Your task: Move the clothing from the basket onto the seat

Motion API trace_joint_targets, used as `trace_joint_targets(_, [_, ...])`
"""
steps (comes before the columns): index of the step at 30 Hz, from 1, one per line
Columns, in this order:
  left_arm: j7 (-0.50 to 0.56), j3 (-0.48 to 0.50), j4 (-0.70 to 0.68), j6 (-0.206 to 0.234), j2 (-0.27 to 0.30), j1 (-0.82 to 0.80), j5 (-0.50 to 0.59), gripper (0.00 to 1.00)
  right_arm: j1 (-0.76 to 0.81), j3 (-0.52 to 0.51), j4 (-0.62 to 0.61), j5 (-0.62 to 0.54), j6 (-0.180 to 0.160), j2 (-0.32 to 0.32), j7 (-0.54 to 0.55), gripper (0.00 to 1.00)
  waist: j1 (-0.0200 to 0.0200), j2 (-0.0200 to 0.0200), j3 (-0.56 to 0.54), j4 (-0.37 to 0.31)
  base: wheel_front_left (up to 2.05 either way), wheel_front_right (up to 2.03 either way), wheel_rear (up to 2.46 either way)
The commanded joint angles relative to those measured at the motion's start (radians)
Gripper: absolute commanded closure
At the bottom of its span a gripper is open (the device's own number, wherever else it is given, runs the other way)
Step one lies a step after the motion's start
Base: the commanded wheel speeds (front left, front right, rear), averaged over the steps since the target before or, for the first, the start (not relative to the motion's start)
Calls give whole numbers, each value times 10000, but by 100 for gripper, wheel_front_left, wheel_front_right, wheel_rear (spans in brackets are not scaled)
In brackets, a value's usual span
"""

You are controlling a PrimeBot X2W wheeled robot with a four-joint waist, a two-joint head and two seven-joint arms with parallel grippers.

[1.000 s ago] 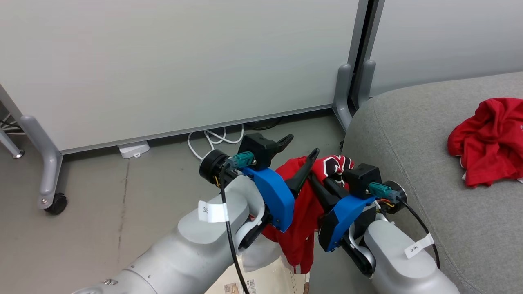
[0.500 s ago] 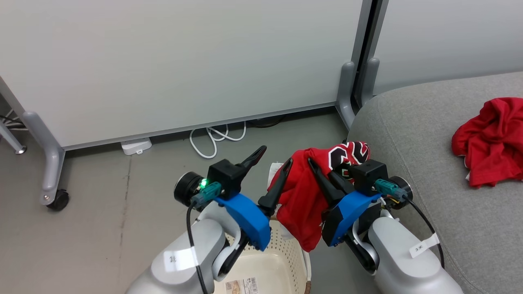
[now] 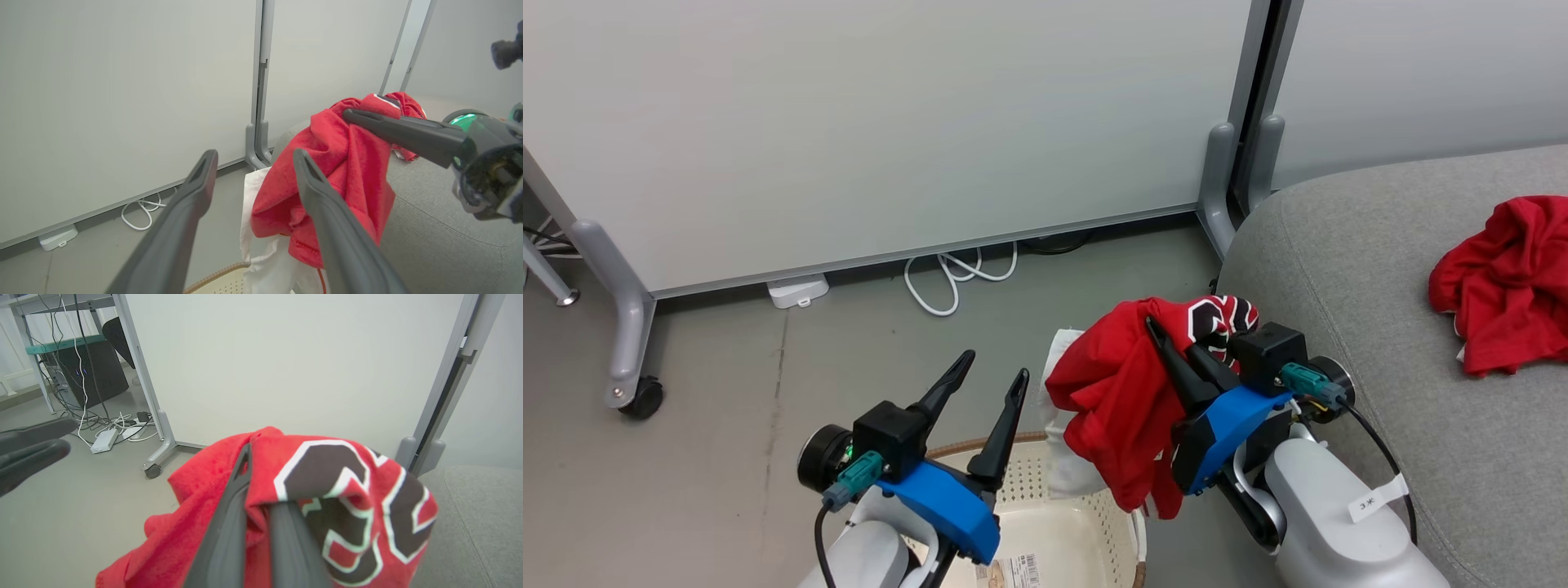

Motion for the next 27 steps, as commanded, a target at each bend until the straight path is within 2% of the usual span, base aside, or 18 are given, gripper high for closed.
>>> trace_joint_targets(1, [-25, 201, -124, -60, 32, 252, 162, 0, 115, -26, -86, 13, 1, -12, -42, 100, 0, 0, -9, -3, 0, 0, 0])
trace_joint_targets(7, [-26, 893, -374, -181, -92, 945, 685, 0, 203, -88, -161, 18, 1, -12, -42, 100, 0, 0, -4, 3, 0, 0, 0])
trace_joint_targets(17, [-26, 1391, -321, -249, -400, 1193, 1030, 0, 194, -43, -191, 89, 1, -12, -42, 100, 0, 0, 25, -43, 0, 0, 0])
trace_joint_targets(27, [-25, 1485, -320, -244, -491, 1247, 1176, 0, 58, 61, -190, 166, 1, -12, -42, 100, 0, 0, 149, -697, 0, 0, 0])
